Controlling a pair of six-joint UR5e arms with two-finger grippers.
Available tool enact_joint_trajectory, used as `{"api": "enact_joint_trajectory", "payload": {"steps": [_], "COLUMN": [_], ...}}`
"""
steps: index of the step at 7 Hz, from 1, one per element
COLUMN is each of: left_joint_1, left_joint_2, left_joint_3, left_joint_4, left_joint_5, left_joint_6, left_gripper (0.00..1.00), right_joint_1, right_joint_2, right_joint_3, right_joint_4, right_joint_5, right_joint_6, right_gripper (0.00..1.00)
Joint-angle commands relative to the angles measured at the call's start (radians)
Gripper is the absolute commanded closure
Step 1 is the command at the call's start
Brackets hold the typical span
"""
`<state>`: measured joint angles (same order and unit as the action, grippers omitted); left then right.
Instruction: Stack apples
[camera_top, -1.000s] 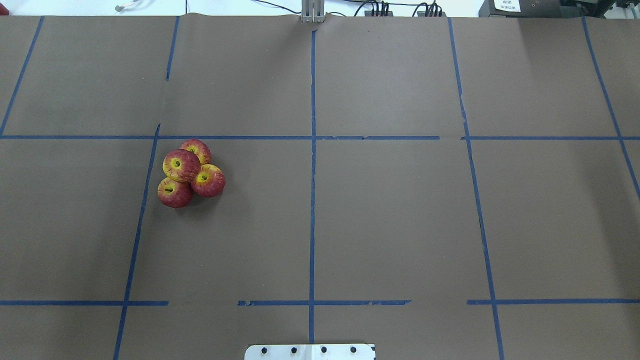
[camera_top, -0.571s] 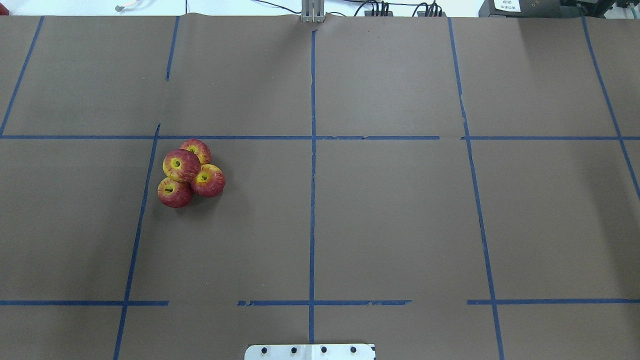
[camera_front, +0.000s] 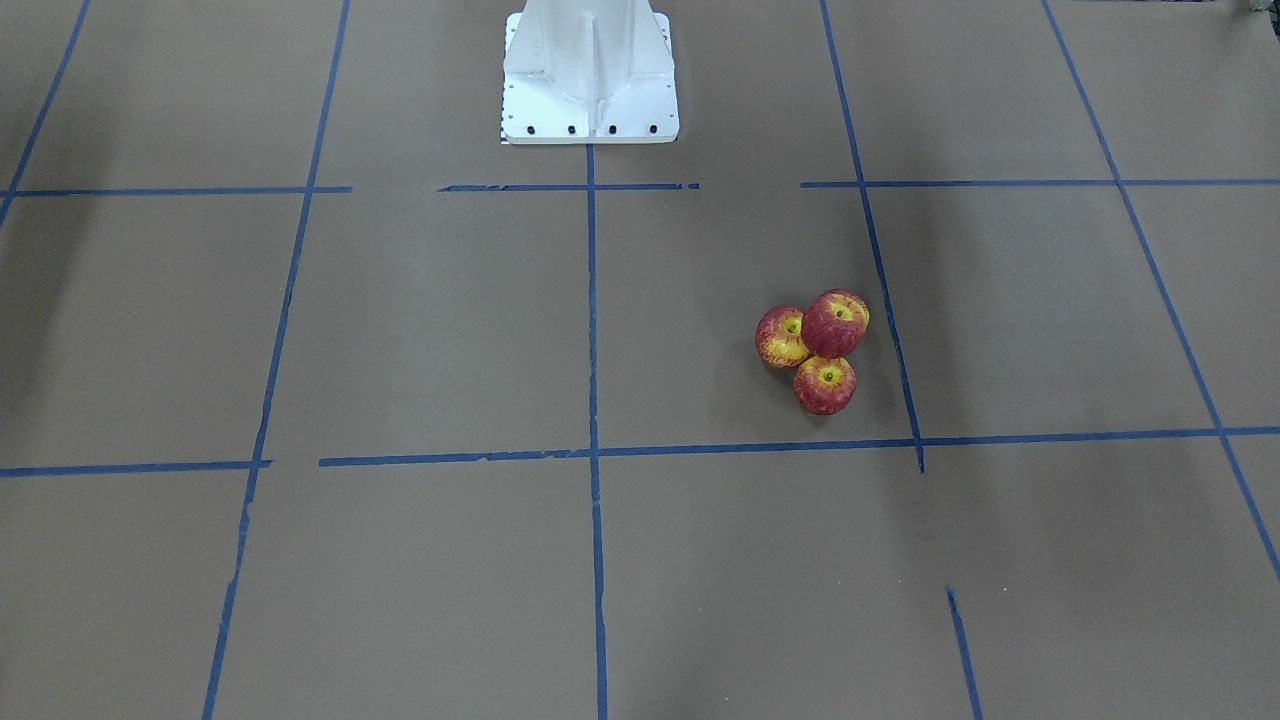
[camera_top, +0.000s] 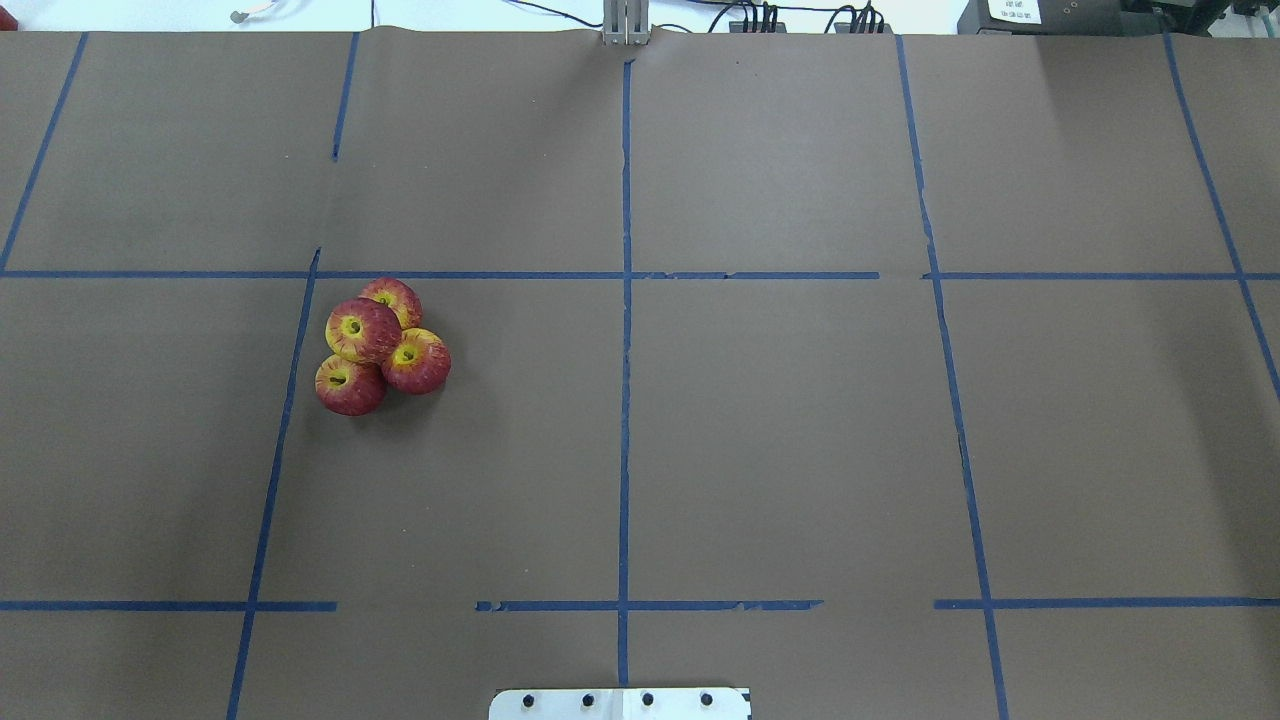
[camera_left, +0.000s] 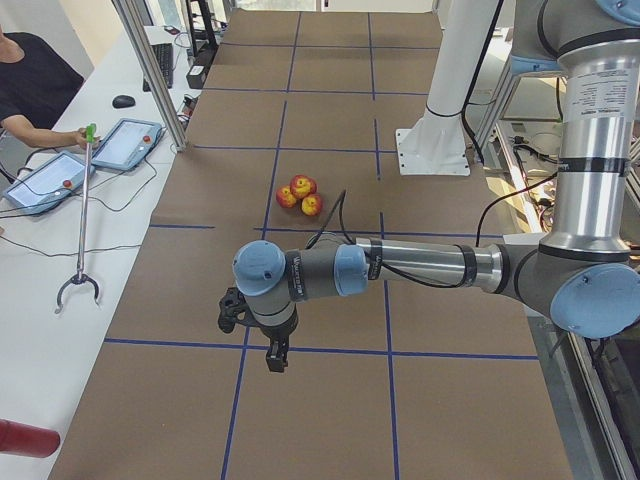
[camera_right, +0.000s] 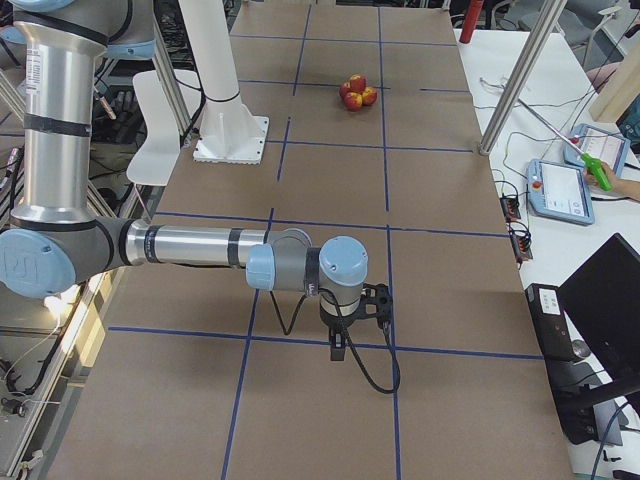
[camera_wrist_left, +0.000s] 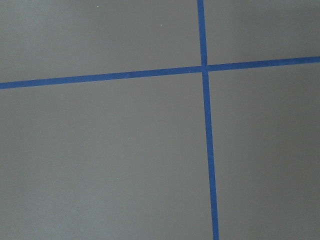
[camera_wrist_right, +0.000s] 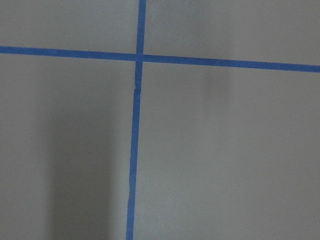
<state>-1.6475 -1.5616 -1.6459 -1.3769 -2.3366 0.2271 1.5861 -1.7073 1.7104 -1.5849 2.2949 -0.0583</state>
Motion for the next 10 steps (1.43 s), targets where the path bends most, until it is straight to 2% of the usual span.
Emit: {"api": "enact_joint_trajectory", "payload": {"steps": [1,7,10], "left_joint_1": [0.000,0.000,0.002], "left_joint_2": [0.000,0.017,-0.023], "left_joint_3": [-0.008,0.003,-0.008], "left_joint_4": [0.004,-0.004,-0.014], "left_joint_5": [0.000,-0.001,-0.001], "left_joint_6": [0.000,0.001,-0.006], "left_gripper": [0.00,0.00,0.00], "right_joint_1": [0.000,0.000,0.000], "right_joint_2": [0.000,0.000,0.000], "right_joint_3": [0.000,0.001,0.000], "right_joint_4": [0.000,0.000,0.000], "right_joint_5": [0.001,0.000,0.001], "right_joint_6": [0.000,0.000,0.000], "right_gripper": [0.00,0.00,0.00]}}
